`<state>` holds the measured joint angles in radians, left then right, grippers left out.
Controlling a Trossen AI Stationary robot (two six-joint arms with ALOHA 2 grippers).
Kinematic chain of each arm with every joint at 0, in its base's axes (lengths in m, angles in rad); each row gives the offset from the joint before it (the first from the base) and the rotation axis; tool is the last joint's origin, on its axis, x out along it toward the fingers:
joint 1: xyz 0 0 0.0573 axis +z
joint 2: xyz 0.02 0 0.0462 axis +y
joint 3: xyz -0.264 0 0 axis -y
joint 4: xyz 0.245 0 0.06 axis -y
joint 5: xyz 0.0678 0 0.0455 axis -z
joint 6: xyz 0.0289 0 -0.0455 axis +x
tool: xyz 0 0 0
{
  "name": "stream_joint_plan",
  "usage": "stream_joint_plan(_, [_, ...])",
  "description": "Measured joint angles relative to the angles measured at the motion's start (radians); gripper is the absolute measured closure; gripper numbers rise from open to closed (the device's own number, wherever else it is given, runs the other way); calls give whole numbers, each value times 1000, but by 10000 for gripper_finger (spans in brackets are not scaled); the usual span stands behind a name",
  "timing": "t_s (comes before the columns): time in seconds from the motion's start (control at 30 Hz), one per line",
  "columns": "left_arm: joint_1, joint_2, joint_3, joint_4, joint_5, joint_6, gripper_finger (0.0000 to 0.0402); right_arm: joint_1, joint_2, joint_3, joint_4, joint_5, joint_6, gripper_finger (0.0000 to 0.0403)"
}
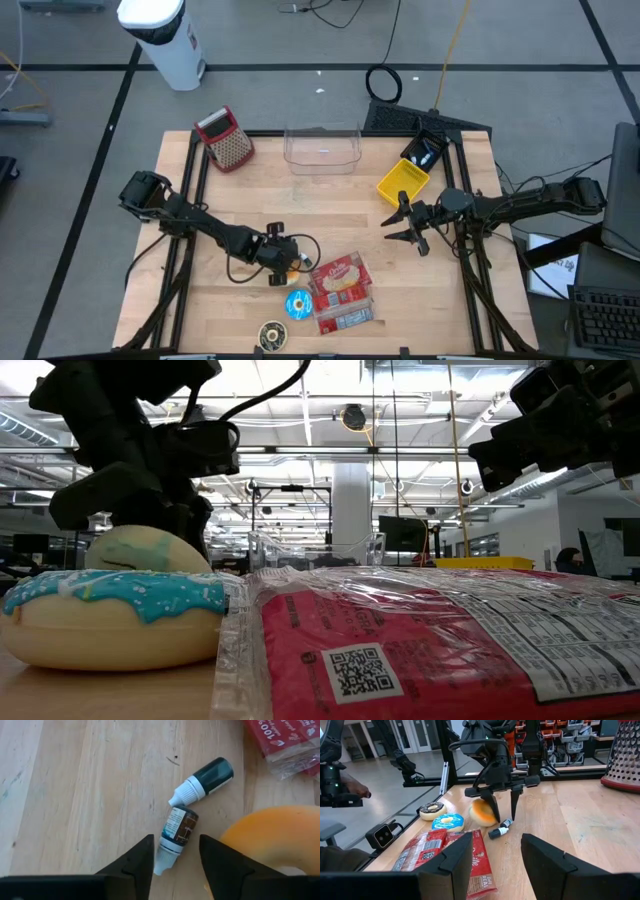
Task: Pick & Place Food Item
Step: Put the brown food coloring bottle into the black bin
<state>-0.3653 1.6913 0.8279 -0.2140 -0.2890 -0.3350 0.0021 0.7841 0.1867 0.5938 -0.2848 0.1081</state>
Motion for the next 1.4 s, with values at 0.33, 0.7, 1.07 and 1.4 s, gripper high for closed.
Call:
stream_joint_plan(0.33, [-1,-3,-56,23,15,-87,300,0,0,0,0,0,0,248])
stream_joint_plan(0.7, [25,0,-70,122,-4,-55,311,0,0,0,0,0,0,248])
stream_joint_plan(1.07, [58,0,-69,166,-74,5,312,0,0,0,0,0,1,248])
stream_joint_plan(1.4, [58,0,24,180,-203,231,312,0,0,0,0,36,4,248])
